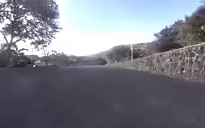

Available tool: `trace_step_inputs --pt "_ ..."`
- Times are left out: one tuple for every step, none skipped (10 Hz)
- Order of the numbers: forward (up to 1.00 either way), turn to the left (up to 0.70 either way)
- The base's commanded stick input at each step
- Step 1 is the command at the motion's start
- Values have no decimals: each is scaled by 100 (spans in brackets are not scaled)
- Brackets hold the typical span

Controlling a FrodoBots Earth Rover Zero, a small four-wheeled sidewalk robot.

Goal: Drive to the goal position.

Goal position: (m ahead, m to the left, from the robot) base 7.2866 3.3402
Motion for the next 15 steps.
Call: trace_step_inputs --pt "70 0" --pt "70 0" --pt "70 0" --pt "70 0" --pt "70 0" --pt "70 0" --pt "70 0" --pt "70 0" --pt "70 0" --pt "70 0" --pt "70 0" --pt "70 0" --pt "70 0" --pt "70 0" --pt "70 0"
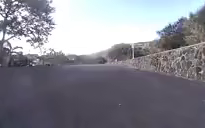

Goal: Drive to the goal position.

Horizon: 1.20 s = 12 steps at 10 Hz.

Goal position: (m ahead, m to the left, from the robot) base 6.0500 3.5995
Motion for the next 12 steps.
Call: trace_step_inputs --pt "70 0" --pt "70 0" --pt "70 0" --pt "70 0" --pt "70 0" --pt "70 0" --pt "70 0" --pt "70 0" --pt "70 0" --pt "70 0" --pt "70 0" --pt "70 0"
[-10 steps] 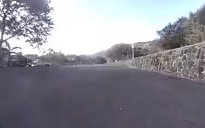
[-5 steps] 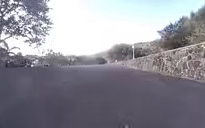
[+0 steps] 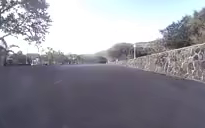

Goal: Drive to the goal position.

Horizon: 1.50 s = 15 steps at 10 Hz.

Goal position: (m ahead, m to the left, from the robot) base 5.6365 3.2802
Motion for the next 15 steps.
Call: trace_step_inputs --pt "70 0" --pt "70 0" --pt "70 0" --pt "70 0" --pt "70 0" --pt "70 0" --pt "70 0" --pt "70 0" --pt "70 0" --pt "70 0" --pt "70 0" --pt "70 0" --pt "70 0" --pt "70 0" --pt "70 0"
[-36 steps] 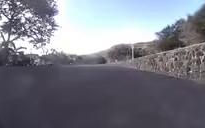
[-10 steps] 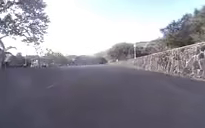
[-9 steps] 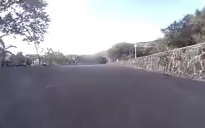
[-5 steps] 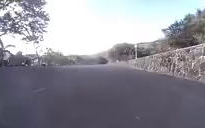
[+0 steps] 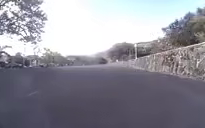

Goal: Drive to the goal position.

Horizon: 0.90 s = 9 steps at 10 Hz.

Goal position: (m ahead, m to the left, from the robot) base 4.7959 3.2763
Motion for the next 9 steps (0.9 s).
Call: trace_step_inputs --pt "70 0" --pt "70 0" --pt "70 0" --pt "70 0" --pt "70 0" --pt "70 0" --pt "70 0" --pt "70 0" --pt "70 0"
